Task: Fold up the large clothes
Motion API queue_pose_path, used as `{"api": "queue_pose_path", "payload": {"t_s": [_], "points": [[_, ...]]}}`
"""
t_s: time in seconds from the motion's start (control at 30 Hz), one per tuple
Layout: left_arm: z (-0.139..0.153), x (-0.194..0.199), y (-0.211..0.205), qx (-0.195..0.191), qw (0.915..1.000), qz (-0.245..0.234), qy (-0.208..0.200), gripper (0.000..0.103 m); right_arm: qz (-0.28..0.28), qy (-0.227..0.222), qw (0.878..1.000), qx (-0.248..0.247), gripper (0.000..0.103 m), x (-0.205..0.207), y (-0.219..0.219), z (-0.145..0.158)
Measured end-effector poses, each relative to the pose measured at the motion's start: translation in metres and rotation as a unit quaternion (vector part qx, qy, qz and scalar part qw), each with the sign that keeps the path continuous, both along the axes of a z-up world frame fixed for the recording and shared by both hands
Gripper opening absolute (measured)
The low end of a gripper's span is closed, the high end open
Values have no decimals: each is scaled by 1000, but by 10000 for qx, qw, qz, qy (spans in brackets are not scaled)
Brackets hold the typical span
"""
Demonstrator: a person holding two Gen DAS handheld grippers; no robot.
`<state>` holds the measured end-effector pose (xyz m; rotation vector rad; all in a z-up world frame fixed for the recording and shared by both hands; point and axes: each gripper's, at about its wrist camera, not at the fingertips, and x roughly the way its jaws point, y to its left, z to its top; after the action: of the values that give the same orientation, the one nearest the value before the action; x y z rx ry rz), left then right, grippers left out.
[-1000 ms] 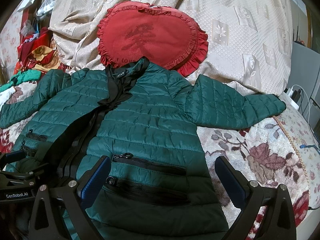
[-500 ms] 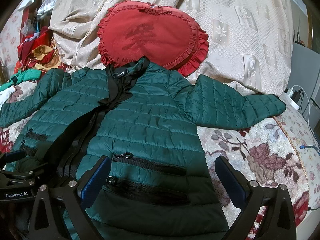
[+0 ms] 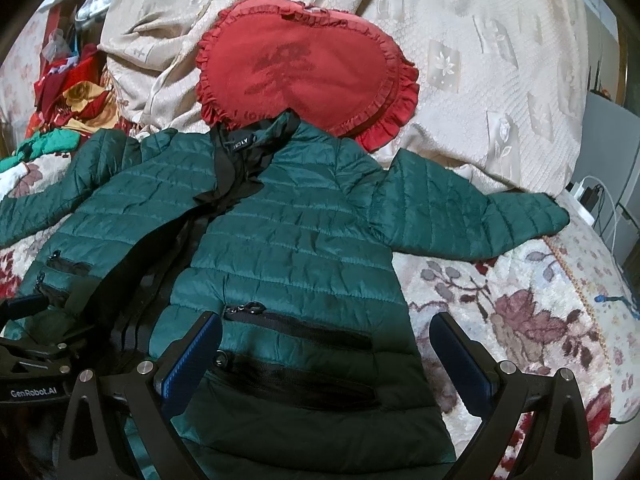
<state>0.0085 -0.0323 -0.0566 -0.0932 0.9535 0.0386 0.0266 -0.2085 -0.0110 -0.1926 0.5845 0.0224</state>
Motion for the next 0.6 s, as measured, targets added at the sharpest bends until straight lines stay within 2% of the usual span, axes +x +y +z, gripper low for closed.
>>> {"api": "queue_pose_path", "payload": {"t_s": [0.1,0.2,0.33,0.43,0.6], "points": [[6,3,5,-292,9995,-92,19,103,17,53,10000,-26,103,3,0,-1],[29,-2,8,-380,9981,-180,-443,103,36,91,9999,30,103,5,-3,-1],[47,-6,-2,-45,9970,-555,-547,103,12,113,9999,47,103,7,-2,-1],[51,-5,-4,392,9966,-468,-544,103,4,100,9999,-23,103,6,1,-2],[49,-4,19,312,9982,-253,-434,103,-3,100,9999,-26,103,6,3,-2]]}}
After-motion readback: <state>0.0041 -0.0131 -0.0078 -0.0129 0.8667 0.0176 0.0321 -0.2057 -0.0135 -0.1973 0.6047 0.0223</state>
